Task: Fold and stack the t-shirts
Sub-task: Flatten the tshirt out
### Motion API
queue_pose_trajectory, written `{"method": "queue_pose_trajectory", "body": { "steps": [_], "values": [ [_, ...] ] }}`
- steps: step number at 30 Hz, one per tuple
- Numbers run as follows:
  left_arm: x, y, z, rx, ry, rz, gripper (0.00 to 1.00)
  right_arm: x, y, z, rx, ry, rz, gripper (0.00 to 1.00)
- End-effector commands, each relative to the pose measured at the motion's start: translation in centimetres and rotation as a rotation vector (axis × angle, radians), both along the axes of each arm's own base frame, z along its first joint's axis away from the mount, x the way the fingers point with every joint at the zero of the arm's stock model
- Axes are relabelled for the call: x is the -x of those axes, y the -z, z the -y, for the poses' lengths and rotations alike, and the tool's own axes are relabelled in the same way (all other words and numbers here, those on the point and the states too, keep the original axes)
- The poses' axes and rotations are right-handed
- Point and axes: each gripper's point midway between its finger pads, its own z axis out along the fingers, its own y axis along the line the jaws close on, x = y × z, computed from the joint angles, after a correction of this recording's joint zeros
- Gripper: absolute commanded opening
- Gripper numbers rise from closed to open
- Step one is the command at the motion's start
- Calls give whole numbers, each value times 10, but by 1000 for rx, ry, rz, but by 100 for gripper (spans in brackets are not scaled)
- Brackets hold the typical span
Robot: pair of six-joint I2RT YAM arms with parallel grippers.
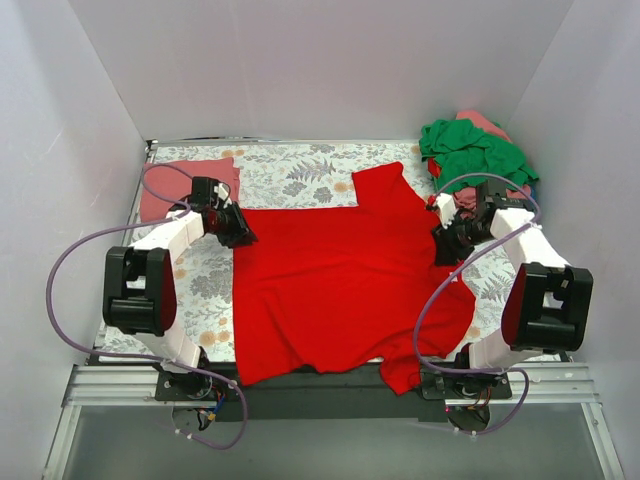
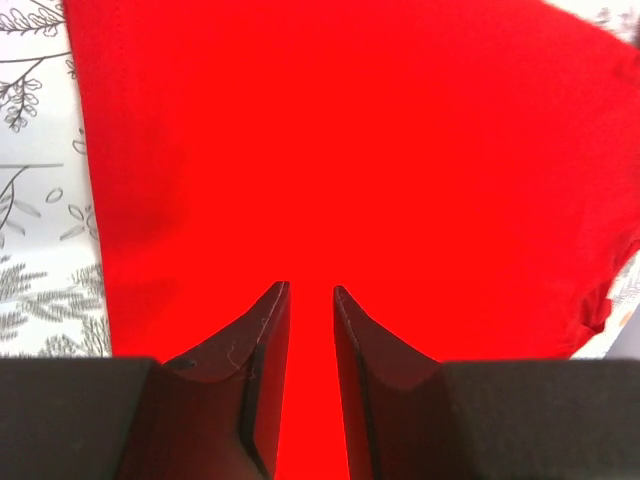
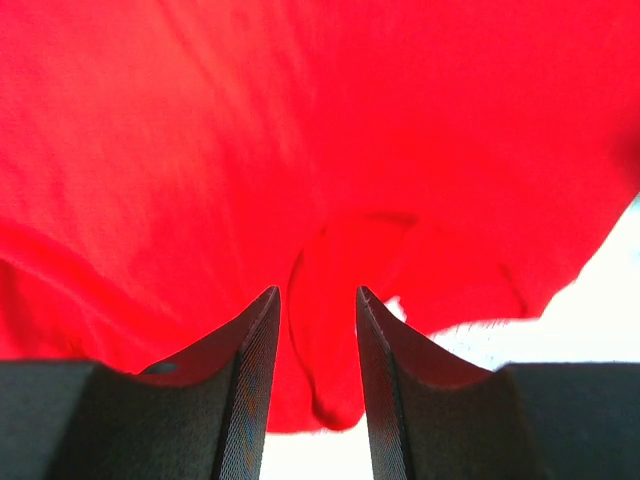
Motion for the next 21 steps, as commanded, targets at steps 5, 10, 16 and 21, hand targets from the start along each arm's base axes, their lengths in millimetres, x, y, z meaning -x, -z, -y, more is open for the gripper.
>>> {"method": "queue_pose_trajectory", "body": {
  "steps": [5,10,16,21],
  "values": [
    [-7,14,1,-10,28,-13,22,-53,-5,-29,-200,44,9,42],
    [1,31,-2,-27,20,-58,21,-67,23,-26,-182,80,-56,38],
    [24,59,-11,-66,-24,-150,14,-54,48,-18,-131,93,-114,36],
    [49,77,-15,-75,-80,-243,11,-39,60,-14,-100,90,-147,36]
  ]
}}
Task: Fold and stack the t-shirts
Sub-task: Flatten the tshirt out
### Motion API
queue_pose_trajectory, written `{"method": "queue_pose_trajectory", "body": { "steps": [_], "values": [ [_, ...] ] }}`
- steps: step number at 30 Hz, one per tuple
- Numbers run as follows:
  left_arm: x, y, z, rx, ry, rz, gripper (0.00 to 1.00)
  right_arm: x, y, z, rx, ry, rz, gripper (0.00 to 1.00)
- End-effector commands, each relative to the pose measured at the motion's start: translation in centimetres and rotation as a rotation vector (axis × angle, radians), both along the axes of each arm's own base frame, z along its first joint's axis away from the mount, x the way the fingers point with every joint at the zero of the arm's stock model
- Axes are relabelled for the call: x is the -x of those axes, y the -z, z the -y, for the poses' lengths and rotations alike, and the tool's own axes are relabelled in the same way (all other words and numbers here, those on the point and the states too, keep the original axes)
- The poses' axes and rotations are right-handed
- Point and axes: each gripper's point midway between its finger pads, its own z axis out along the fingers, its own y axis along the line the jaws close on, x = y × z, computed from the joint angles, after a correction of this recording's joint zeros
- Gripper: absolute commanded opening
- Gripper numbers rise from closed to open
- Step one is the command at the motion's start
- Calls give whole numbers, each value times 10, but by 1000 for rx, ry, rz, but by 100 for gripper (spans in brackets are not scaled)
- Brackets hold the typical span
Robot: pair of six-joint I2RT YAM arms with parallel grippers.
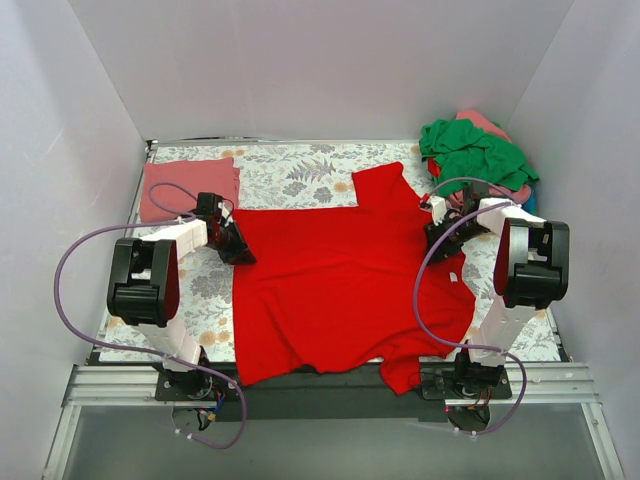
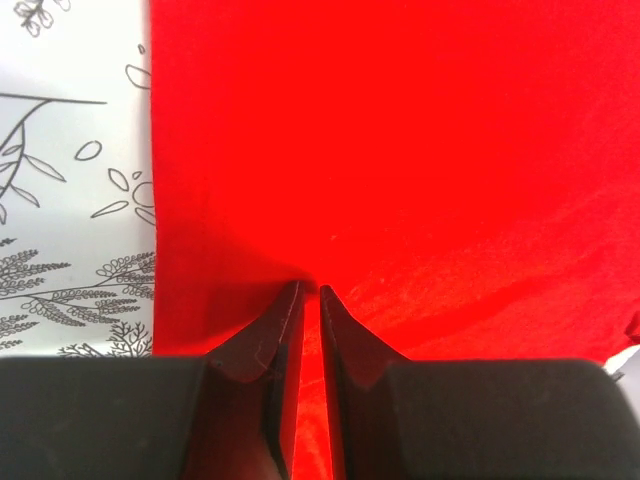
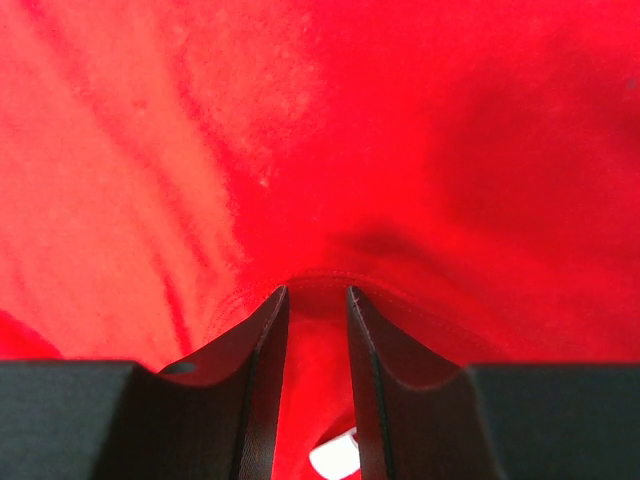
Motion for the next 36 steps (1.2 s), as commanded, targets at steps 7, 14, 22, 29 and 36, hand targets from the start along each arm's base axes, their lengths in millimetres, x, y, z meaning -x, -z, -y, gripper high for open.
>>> {"method": "queue_pose_trajectory", "body": {
  "steps": [7,14,22,29,36],
  "values": [
    [48,23,-20,-93,-139,-153,9,23,12,4,38,-11,-45,36],
    [73,13,-26,-111,-199,-148,8,42,18,8,69,-34,-66,35],
    [84,0,-27,-104,-211,-117,8,61,13,9,86,-79,-74,35],
    [45,-52,-26,-94,-182,61,9,48,-12,4,73,-107,-1,35],
    [-3,-116,-23,-95,-73,331,34,-23,-61,-17,34,-119,155,43]
  ]
}}
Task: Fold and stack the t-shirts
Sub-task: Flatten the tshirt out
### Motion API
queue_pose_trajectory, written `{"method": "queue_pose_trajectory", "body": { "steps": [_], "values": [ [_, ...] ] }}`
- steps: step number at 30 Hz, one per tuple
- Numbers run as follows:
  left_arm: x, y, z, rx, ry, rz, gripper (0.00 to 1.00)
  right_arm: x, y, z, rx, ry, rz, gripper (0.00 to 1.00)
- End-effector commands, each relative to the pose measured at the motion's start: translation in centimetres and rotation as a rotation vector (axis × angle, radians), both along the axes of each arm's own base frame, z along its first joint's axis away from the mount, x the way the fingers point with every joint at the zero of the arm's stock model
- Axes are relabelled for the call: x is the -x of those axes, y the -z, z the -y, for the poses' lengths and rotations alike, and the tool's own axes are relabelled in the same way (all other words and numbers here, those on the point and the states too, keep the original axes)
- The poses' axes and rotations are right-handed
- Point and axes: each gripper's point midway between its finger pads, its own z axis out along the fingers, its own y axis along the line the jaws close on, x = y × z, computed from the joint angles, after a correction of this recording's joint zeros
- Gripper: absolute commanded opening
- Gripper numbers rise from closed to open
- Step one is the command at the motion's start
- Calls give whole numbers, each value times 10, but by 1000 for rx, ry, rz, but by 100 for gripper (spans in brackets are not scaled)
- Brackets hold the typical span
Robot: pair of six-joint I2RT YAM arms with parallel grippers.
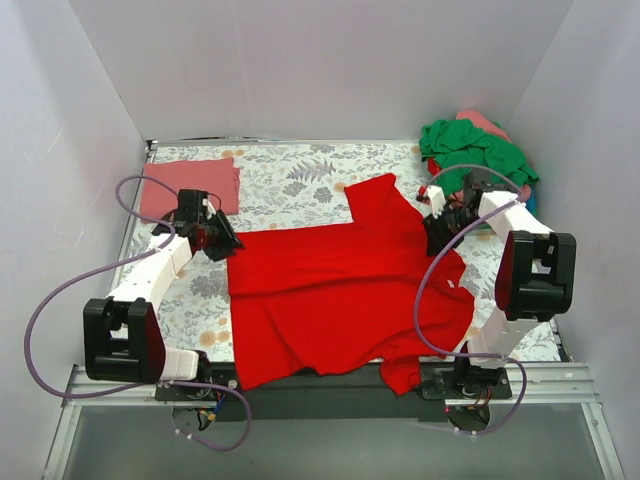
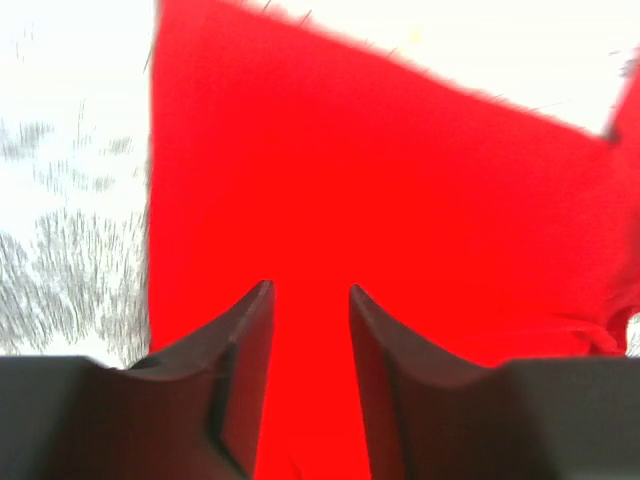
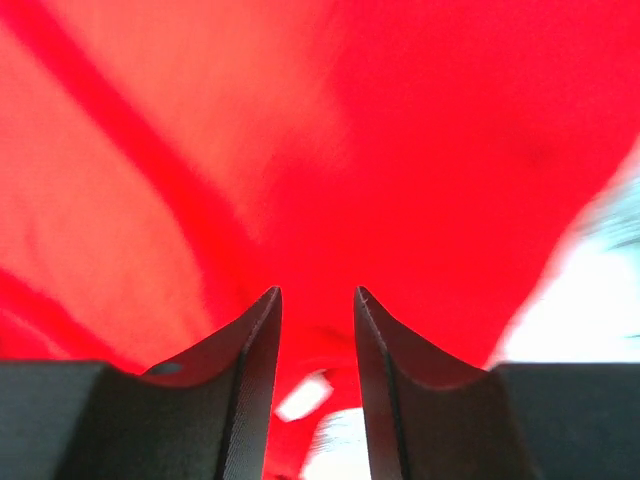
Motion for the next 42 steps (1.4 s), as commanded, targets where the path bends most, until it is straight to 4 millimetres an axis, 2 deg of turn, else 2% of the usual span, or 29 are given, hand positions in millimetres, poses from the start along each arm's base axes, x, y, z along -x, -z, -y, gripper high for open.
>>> {"method": "queue_pose_trajectory", "body": {
  "steps": [1,2,4,5,6,7,8,9,10,11,12,13,15,19,23,26,33,42],
  "values": [
    [-28,-47,-2,-52,90,211,36,-48,-37,-26,-47,-40,118,43],
    [-31,-51,-3,-67,99,235,40,-67,-43,-31,-58,-40,141,45],
    [-36,-60,-8,-103,110,297,43,-92,-54,-42,-90,-32,169,46],
    [-38,-61,-12,-130,116,315,45,-122,-62,-46,-109,22,187,47],
    [-41,-64,-17,-158,103,340,45,-137,-64,-48,-116,56,188,48],
    [-41,-63,-20,-180,109,348,45,-152,-45,-48,-114,102,143,48],
    [-41,-62,-22,-191,105,356,45,-169,-49,-51,-131,150,141,48],
    [-41,-61,-26,-211,96,370,45,-195,-68,-54,-153,165,205,48],
    [-41,-60,-27,-221,96,375,45,-211,-53,-56,-159,189,190,48],
    [-41,-59,-29,-233,98,382,45,-224,-52,-57,-171,234,186,49],
    [-42,-58,-32,-252,91,393,45,-249,-72,-59,-191,242,266,49],
    [-39,-54,-34,-261,90,390,45,-260,-52,-59,-182,261,247,49],
    [-38,-49,-35,-271,96,394,45,-286,-49,-60,-192,291,286,49],
    [-37,-43,-36,-273,97,394,45,-301,-32,-66,-207,316,312,51],
    [-37,-39,-35,-273,100,389,45,-310,-22,-71,-231,343,317,57],
    [-37,-37,-35,-274,101,386,45,-315,-13,-74,-255,366,303,57],
    [-37,-35,-33,-263,109,385,45,-313,9,-76,-260,401,250,54],
    [-38,-35,-31,-257,113,389,45,-312,13,-78,-279,414,222,47]
  ]
}}
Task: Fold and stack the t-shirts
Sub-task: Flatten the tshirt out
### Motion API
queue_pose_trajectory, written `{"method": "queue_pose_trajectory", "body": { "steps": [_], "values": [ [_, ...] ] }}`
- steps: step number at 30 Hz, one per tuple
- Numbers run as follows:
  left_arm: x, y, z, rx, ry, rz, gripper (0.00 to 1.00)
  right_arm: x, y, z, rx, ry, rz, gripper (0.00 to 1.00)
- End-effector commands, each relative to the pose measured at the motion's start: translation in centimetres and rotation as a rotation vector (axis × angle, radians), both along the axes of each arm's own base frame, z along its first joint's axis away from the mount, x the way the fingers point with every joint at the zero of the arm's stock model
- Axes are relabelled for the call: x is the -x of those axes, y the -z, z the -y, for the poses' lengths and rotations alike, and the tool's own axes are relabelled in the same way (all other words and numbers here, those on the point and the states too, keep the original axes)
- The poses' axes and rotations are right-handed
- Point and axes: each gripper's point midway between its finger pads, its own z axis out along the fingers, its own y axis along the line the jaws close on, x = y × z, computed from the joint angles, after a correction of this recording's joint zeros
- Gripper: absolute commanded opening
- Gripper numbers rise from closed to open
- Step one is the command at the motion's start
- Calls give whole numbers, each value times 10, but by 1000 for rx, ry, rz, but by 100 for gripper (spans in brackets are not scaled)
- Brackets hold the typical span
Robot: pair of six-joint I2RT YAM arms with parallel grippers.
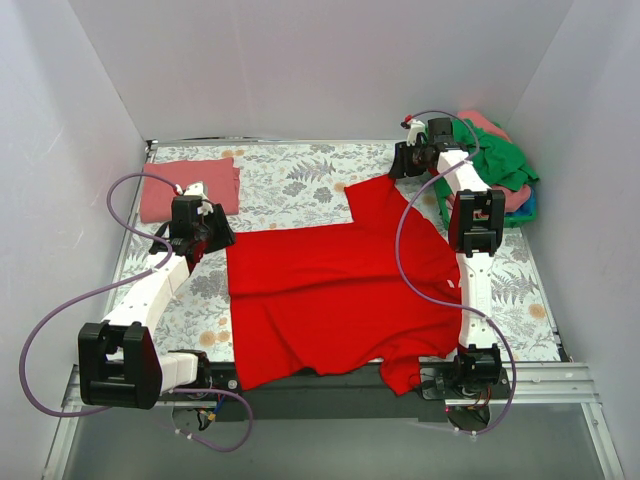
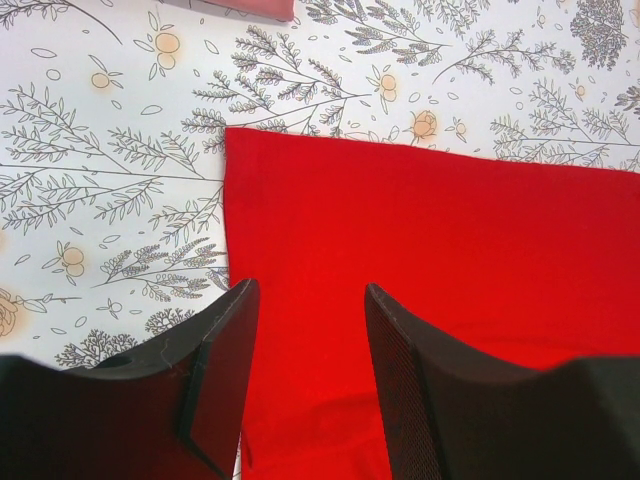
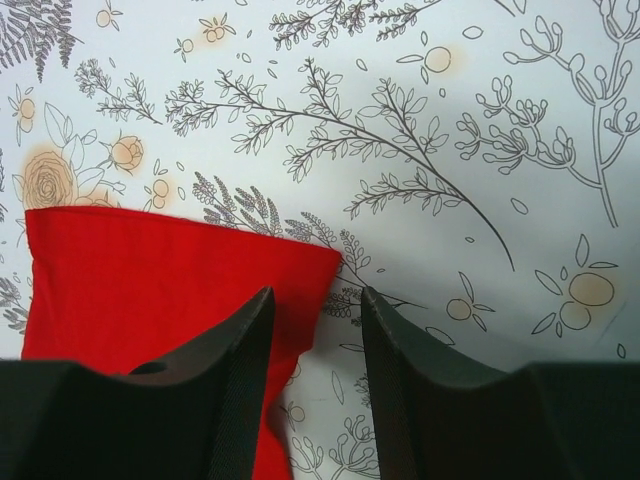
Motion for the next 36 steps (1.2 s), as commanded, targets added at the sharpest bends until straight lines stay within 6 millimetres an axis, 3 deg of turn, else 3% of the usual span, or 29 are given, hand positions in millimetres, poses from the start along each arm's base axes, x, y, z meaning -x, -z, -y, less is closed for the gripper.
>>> {"method": "queue_pose_trajectory", "body": {
  "steps": [1,7,8,11,15,21,24,25,30,33,36],
  "values": [
    [-4,-7,0,-8,9,37,45,-5,-6,-6,-37,2,11,46],
    [-4,-6,0,-8,11,35,45,-2,-4,-9,-55,-5,-5,31],
    [-3,-5,0,-9,11,32,45,-3,-5,-9,-54,-4,1,23],
    [-4,-4,1,-1,12,30,45,-7,-8,-8,-47,-5,18,12],
    [-8,2,-1,0,-10,14,47,-13,-20,-9,-46,-16,59,3],
    [-30,22,-15,51,-75,-55,51,-8,-54,-18,-97,-69,109,1],
    [-43,36,-10,89,-46,-103,52,-2,-67,-23,-120,-97,124,1],
    [-46,40,-21,94,-69,-117,52,0,-73,-24,-126,-102,131,1],
    [-59,68,-19,110,-39,-203,51,9,-74,-27,-143,-121,117,1],
    [-66,74,-20,106,-33,-227,47,14,-76,-27,-147,-128,113,1],
    [-66,88,-18,117,-23,-278,44,19,-78,-30,-154,-139,107,1]
  ]
}}
